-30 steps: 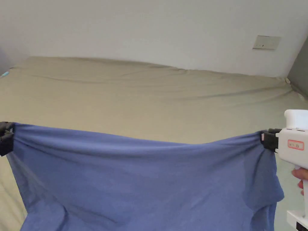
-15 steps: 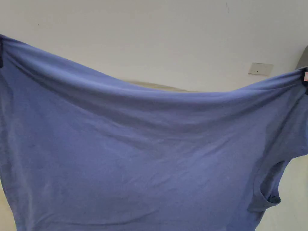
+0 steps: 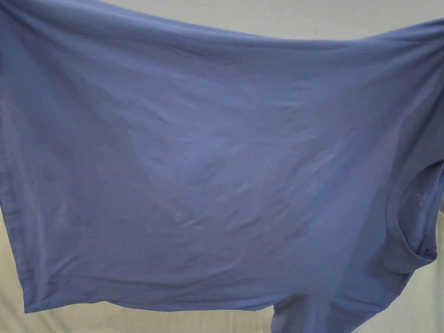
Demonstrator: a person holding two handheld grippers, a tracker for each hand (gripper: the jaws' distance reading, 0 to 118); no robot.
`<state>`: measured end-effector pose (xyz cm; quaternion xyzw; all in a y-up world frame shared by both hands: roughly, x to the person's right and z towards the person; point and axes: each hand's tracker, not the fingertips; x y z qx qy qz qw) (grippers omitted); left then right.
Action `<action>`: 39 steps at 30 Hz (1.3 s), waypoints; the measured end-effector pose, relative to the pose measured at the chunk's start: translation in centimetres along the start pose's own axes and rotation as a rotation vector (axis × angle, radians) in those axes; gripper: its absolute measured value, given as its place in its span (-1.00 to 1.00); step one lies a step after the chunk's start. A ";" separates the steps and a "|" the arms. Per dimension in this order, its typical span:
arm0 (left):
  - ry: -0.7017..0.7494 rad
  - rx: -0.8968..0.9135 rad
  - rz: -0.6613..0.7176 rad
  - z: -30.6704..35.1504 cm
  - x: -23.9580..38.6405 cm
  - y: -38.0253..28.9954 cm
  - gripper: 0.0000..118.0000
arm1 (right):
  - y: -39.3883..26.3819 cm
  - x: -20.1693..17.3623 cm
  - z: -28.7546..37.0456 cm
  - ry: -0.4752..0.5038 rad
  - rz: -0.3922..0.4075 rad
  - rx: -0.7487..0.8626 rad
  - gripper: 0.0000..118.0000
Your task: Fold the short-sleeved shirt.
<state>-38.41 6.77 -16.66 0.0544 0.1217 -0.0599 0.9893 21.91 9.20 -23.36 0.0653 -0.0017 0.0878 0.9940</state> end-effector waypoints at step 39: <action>0.015 -0.221 -0.080 -26.5 6.3 -12.1 -0.96 | -14.0 -5.5 -24.8 0.013 0.061 -0.188 -0.98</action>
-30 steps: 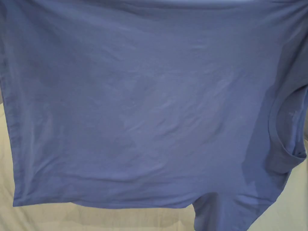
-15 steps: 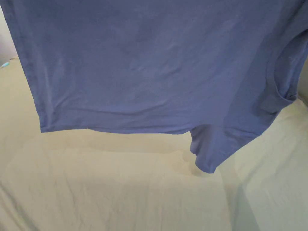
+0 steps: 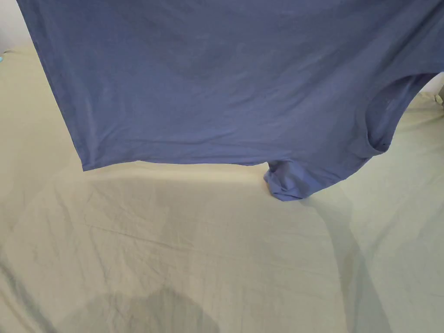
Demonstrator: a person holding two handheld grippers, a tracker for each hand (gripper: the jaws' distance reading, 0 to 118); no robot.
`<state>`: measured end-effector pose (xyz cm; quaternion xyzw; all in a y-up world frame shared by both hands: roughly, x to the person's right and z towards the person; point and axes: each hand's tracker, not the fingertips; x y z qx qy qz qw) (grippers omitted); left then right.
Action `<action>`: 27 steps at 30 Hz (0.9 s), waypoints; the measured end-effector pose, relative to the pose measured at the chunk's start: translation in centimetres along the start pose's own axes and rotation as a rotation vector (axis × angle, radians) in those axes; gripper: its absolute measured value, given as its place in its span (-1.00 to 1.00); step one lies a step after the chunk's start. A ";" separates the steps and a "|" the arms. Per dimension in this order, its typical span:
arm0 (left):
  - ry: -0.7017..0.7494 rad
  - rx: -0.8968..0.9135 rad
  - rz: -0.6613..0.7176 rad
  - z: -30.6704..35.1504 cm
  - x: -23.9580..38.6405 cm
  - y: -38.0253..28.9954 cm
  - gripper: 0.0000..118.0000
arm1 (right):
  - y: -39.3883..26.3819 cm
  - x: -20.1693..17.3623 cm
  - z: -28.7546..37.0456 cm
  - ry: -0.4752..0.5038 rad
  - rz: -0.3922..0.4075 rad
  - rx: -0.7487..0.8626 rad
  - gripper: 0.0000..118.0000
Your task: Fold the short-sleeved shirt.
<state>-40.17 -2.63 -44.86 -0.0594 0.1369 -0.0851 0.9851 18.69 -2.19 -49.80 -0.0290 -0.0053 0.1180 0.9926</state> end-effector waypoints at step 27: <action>-0.319 -0.680 -0.283 31.3 2.1 -42.6 -0.96 | -39.8 -5.2 30.3 0.245 -0.105 -0.851 -0.98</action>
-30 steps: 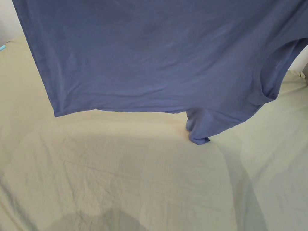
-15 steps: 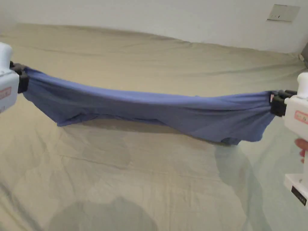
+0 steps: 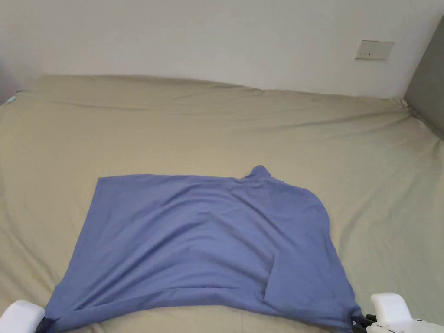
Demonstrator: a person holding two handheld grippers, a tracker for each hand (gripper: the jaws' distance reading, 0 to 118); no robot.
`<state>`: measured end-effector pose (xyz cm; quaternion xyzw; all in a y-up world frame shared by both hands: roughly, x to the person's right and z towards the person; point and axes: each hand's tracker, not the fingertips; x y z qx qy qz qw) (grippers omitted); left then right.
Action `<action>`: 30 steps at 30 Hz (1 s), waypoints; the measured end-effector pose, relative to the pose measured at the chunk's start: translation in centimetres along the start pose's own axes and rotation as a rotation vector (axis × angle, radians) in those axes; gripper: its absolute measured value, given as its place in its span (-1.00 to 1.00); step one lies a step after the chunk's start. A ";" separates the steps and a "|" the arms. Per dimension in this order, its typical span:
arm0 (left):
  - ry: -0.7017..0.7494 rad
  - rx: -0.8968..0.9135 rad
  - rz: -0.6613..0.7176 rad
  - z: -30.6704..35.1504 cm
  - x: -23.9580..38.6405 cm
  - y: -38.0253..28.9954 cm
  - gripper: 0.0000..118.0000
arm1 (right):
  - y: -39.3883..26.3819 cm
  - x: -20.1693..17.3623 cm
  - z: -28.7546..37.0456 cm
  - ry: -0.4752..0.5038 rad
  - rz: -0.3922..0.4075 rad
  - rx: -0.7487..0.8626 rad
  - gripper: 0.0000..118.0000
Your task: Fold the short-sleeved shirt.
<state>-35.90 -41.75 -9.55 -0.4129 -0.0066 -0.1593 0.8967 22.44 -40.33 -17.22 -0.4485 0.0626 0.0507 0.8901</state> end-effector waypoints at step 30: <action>0.077 0.229 0.359 9.1 -1.1 1.1 0.85 | -0.4 -1.3 7.8 -0.125 -0.058 0.128 0.84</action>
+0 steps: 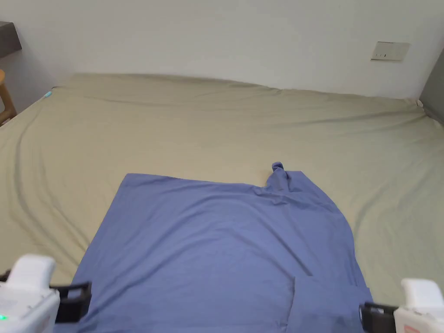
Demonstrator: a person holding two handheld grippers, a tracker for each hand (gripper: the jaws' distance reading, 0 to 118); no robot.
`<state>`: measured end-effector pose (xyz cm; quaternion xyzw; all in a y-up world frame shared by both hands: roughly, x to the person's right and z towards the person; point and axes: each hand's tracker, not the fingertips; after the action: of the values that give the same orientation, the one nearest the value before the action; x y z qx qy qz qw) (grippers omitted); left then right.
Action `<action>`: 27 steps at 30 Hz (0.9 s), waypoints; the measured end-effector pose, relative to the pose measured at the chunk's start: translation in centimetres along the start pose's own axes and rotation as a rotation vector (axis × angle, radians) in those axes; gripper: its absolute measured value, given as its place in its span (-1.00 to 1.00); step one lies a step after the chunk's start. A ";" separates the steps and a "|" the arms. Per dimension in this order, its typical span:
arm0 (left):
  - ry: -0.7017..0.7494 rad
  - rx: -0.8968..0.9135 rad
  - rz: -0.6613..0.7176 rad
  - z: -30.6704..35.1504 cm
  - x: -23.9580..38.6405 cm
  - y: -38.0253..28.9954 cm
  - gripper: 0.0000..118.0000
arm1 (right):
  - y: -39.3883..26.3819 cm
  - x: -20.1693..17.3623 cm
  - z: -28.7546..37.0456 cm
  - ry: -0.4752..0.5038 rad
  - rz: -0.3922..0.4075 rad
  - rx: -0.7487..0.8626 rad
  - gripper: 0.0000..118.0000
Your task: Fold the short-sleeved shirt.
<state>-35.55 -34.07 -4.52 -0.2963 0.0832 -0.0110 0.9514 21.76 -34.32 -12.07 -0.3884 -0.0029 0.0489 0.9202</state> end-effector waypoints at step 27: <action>0.045 0.371 -0.039 10.7 6.5 4.9 -1.00 | 4.7 -12.2 14.9 0.018 0.211 0.616 -1.00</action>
<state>-27.53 -24.53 0.38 -0.1171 0.0952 -0.0514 0.9872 8.55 -21.50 -4.63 -0.0902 0.0603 0.1394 0.9843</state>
